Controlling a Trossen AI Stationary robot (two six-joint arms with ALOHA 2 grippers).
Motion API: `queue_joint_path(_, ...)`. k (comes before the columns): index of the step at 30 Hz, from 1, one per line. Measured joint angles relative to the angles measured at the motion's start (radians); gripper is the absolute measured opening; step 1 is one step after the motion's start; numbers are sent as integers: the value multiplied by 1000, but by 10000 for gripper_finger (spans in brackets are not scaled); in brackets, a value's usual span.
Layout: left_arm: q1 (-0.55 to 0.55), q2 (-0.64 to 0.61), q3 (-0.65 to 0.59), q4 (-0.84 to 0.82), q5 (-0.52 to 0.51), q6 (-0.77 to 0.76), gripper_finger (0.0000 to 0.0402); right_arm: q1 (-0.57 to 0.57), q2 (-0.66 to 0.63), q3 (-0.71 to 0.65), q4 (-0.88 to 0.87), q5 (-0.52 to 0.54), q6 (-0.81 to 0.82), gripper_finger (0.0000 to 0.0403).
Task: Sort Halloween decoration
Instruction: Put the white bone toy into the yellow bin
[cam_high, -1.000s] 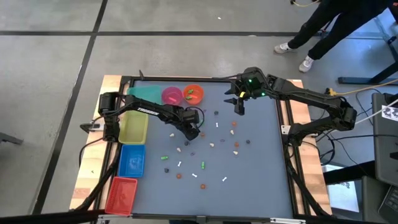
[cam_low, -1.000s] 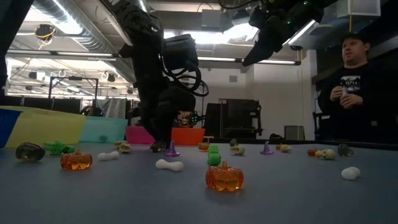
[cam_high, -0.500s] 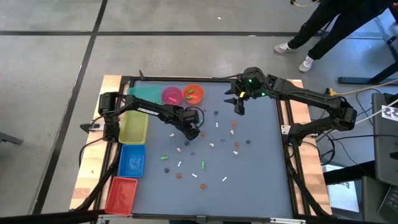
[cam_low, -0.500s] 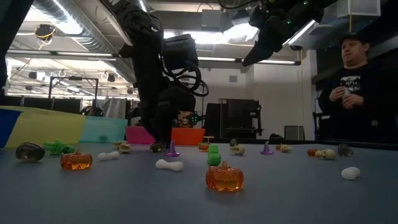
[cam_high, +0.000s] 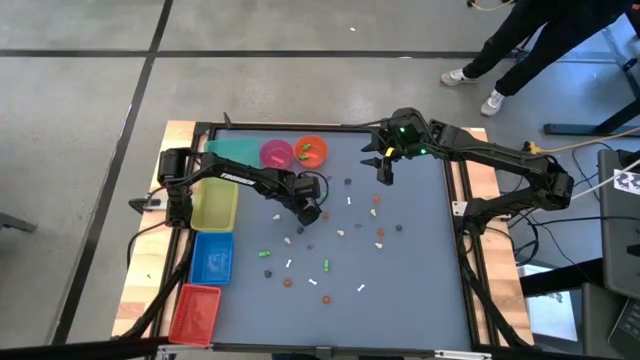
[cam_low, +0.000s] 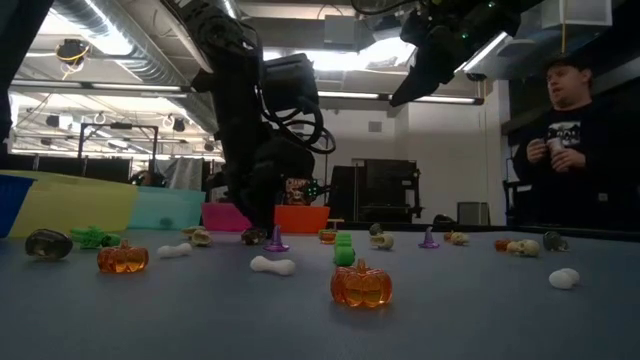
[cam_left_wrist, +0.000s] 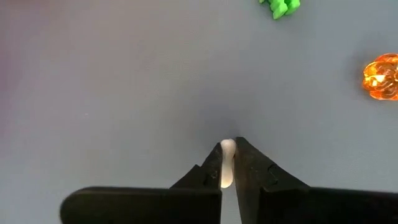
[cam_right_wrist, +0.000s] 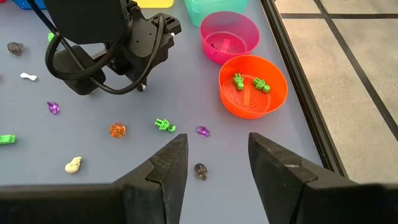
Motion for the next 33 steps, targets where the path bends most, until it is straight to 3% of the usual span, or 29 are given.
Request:
queue_joint_path(11,1,-16,-3,2,0,34,2,0,0,0,0,0,0,168)
queue_joint_path(17,3,-86,-6,-22,-9,36,2,0,0,0,0,0,0,168)
queue_joint_path(26,2,-250,-4,-178,12,36,2,0,0,0,1,0,0,168)
queue_joint_path(33,1,-398,-3,-408,23,26,2,0,0,0,1,0,0,168)
